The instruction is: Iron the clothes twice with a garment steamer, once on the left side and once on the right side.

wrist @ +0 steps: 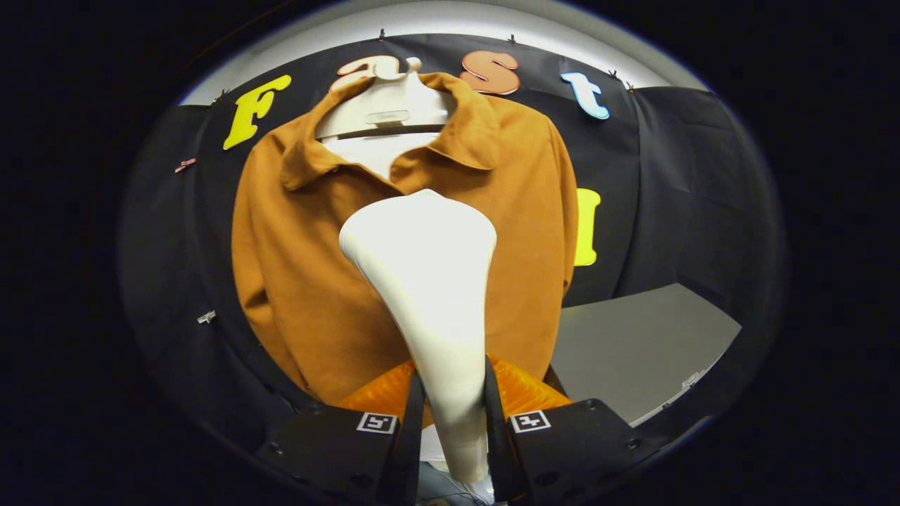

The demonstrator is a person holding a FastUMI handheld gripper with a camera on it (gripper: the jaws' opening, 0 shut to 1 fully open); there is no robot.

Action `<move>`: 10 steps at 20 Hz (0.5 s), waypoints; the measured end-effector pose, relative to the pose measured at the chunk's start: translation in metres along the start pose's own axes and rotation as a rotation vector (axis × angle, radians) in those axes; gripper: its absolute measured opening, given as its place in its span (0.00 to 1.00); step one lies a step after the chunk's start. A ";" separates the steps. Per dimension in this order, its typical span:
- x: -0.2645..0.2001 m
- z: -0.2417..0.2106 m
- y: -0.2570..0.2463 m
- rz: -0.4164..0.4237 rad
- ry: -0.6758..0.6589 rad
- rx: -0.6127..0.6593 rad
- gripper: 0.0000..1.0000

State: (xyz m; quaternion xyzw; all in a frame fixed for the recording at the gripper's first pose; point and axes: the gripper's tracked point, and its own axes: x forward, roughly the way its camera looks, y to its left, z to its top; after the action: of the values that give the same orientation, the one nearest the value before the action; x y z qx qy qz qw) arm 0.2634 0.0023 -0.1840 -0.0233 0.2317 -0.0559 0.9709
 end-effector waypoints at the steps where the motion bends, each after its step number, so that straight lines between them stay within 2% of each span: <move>1: -0.001 0.000 0.007 0.017 0.000 -0.005 0.44; 10: 0.013 -0.008 0.059 0.060 0.023 -0.043 0.44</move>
State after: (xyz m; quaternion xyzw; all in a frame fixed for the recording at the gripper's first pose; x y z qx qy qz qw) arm 0.2770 0.0595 -0.2007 -0.0368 0.2447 -0.0220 0.9687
